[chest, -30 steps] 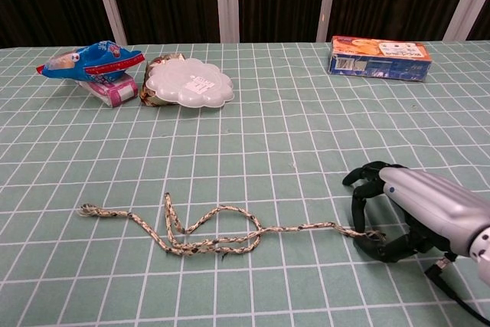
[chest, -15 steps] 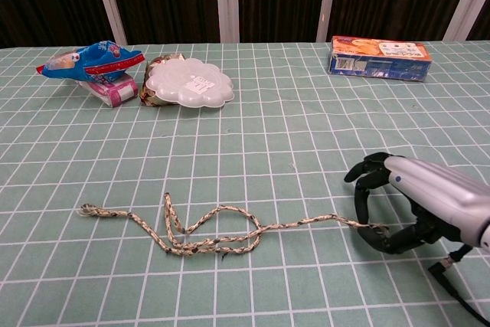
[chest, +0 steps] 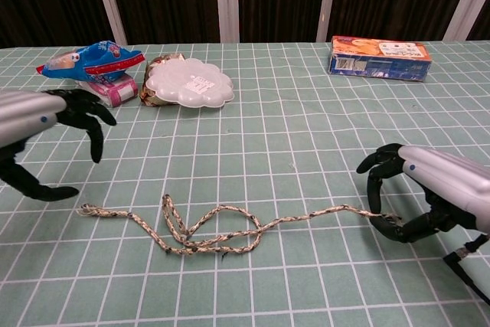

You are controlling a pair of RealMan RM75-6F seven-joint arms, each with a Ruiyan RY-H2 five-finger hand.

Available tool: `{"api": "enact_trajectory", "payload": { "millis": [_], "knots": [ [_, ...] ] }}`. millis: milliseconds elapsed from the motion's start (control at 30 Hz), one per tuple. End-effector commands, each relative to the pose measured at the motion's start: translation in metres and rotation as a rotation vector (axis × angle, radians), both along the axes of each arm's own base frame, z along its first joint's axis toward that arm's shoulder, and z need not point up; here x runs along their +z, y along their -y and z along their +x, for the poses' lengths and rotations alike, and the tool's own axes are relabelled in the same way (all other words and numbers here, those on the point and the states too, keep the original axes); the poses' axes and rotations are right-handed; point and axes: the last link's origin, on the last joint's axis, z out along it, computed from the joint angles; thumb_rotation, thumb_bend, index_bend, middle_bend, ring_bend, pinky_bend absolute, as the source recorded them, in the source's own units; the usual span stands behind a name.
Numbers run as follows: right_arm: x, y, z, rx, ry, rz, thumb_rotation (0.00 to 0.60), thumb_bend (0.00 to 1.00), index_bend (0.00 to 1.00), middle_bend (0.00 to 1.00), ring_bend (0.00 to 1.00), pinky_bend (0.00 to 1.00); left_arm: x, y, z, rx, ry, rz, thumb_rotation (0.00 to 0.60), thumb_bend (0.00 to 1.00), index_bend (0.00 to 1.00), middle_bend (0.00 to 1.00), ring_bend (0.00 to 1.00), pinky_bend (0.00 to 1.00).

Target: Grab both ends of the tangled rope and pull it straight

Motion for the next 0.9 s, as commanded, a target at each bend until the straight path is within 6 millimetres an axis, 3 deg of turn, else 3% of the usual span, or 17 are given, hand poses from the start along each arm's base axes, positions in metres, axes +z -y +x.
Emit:
{"api": "enact_trajectory", "payload": {
  "millis": [33, 400, 900],
  "knots": [
    [0.001, 0.001, -0.001, -0.003, 0.001, -0.001, 0.6, 0.44, 0.63, 0.23, 0.0, 0.0, -0.022, -0.001, 0.01, 0.0, -0.004, -0.041, 0.6, 0.32, 0.49, 0.17, 0.0, 0.0],
    [0.006, 0.003, -0.004, -0.016, 0.006, -0.008, 0.6, 0.44, 0.63, 0.23, 0.0, 0.0, -0.058, 0.004, 0.022, 0.016, -0.024, -0.076, 0.6, 0.36, 0.52, 0.17, 0.0, 0.0],
    [0.007, 0.004, -0.007, -0.014, -0.002, -0.014, 0.6, 0.44, 0.63, 0.23, 0.0, 0.0, -0.071, 0.002, 0.028, 0.047, -0.018, -0.074, 0.6, 0.42, 0.55, 0.18, 0.0, 0.0]
  ]
}}
